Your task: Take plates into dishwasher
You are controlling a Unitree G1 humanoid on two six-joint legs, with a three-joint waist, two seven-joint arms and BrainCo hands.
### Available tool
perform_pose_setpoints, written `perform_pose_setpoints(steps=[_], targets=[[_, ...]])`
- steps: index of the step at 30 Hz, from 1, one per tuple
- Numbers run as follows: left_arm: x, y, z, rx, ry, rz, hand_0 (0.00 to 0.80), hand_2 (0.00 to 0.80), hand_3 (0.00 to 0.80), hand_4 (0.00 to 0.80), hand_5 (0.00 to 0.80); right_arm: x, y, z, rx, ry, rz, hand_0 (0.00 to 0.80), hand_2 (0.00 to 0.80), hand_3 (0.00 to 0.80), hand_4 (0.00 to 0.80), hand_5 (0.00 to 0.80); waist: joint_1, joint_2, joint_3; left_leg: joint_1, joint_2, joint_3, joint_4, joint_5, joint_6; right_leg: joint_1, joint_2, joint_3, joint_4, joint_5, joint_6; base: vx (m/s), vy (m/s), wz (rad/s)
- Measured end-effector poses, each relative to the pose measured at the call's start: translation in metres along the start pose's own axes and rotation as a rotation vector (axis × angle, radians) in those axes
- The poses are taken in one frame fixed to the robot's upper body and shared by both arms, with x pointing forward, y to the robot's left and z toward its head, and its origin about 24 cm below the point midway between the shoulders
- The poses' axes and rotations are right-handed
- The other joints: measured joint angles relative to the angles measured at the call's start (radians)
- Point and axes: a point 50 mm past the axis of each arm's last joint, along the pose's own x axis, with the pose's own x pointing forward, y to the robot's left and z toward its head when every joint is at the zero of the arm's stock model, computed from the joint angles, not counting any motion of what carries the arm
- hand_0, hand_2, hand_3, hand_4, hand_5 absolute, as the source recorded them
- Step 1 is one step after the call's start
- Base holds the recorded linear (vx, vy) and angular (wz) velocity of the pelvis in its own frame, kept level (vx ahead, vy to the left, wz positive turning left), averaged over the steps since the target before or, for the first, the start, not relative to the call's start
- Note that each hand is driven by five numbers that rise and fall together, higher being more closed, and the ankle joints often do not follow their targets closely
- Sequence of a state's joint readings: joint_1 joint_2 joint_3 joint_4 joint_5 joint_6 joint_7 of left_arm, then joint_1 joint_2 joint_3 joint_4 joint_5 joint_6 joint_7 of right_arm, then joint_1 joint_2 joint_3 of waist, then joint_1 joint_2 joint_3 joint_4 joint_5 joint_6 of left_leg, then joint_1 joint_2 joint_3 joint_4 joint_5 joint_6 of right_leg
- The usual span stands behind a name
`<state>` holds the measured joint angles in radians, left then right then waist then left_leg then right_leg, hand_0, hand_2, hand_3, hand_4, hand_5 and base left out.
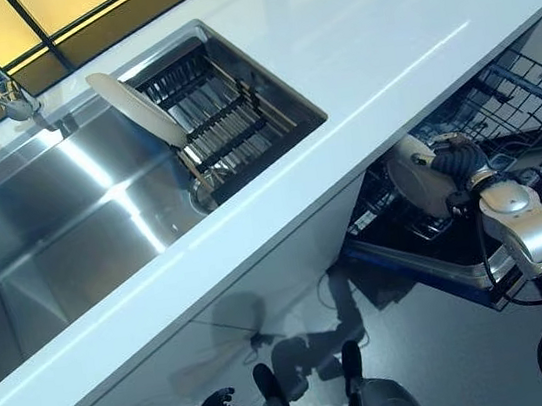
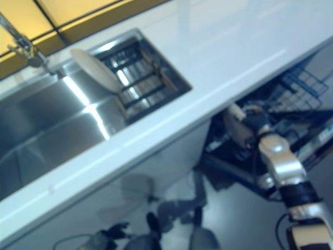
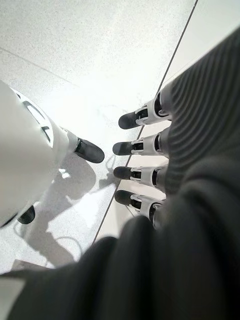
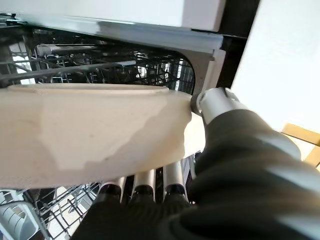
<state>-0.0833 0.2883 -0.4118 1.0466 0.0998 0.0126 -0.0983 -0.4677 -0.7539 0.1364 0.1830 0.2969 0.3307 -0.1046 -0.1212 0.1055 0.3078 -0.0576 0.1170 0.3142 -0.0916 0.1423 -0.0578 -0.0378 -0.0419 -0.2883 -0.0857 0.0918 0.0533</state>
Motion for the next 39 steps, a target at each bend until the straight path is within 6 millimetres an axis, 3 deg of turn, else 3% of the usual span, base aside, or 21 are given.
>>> perform_pose_setpoints(steps=[39], targets=[[0.002,0.004,0.018,0.023,-0.053,0.005,0.000,0.000,0.000,0.000,0.000,0.011,0.020,-0.006,-0.147,0.008,-0.153,0.800,0.800,0.800,0.800,0.800,0.027,0.030,0.033,-0.024,-0.002,-0.040,0.004,0.015,0.002,-0.002,0.000,-0.033,0.000,0.001,-0.004,0.002,-0.001,0.02]])
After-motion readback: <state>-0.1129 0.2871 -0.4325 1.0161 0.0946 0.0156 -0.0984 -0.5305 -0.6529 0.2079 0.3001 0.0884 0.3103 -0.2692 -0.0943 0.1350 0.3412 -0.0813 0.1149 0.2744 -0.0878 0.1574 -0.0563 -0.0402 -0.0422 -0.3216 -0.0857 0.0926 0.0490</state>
